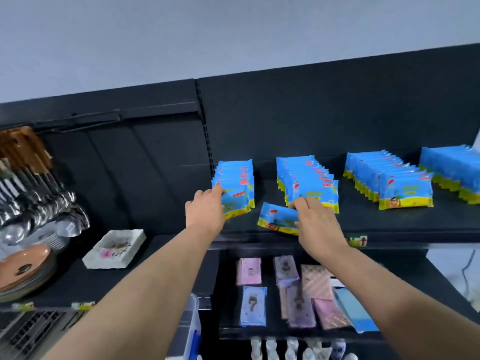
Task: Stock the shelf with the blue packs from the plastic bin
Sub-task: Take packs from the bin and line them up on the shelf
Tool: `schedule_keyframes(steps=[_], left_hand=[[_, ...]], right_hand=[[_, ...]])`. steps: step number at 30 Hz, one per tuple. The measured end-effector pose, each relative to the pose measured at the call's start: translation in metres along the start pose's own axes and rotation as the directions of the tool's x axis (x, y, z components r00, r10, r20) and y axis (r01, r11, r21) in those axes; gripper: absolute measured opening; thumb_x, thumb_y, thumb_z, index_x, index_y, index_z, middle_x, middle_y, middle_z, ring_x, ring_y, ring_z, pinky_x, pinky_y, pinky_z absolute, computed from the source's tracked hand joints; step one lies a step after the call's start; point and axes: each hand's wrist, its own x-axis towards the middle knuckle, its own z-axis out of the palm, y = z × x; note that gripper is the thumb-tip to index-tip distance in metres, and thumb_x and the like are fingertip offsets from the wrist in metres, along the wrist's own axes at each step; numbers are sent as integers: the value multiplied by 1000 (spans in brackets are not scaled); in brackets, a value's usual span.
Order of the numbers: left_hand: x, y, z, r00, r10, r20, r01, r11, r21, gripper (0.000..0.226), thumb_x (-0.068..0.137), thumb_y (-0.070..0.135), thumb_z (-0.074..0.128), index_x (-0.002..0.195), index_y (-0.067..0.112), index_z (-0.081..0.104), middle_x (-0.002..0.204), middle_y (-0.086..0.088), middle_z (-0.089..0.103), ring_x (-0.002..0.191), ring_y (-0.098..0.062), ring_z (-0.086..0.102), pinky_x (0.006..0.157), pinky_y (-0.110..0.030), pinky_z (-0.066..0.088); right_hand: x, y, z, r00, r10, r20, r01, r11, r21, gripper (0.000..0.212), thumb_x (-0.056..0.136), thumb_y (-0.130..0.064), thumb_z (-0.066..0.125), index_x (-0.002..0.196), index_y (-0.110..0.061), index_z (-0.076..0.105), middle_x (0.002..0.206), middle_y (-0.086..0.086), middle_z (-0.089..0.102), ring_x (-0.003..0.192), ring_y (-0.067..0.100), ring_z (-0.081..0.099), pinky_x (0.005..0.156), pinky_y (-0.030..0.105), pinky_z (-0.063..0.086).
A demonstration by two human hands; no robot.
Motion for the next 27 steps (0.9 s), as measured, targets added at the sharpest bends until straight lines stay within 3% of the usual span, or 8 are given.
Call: schedule_keyframes(steps=[7, 13, 22, 27], left_hand=[[34, 16, 17, 991, 54, 122, -62, 996, 64, 37, 94, 19, 52, 130, 27, 45, 121, 1, 59, 117, -22, 39, 97, -40, 32], [62, 7, 41, 982, 90, 168, -94, 996, 13, 37, 95, 20, 52, 130, 29, 46, 121, 2, 58, 120, -21, 36, 105, -40, 27], [112, -14, 67, 980, 166, 111, -169, 986, 16, 35, 93, 33, 55, 127, 32, 51, 124, 5, 52, 122, -20, 34, 104, -37, 28], [115, -23, 74, 993, 120, -8, -120, 986, -118, 45, 88, 32, 63, 129, 24, 47, 129, 3, 44, 121, -20, 37, 101, -35, 34]], right_hand=[[25, 22, 4, 998, -70, 2, 70, 997, 18, 42, 76, 0, 62, 109, -23, 48, 100, -4, 51, 90, 19, 51, 71, 27, 26], [46, 18, 22, 999, -41, 4, 41, 999, 32, 44, 74, 0, 66, 105, -25, 49, 97, -6, 53, 87, 18, 53, 73, 27, 28], [78, -5, 46, 999, 30, 30, -31, 999, 18, 43, 80, -7, 63, 110, -31, 44, 105, -11, 52, 99, 14, 52, 78, 29, 31], [93, -21, 60, 997, 42, 65, -46, 997, 67, 43, 84, -4, 58, 114, -31, 42, 110, -10, 48, 103, 16, 48, 80, 33, 35]])
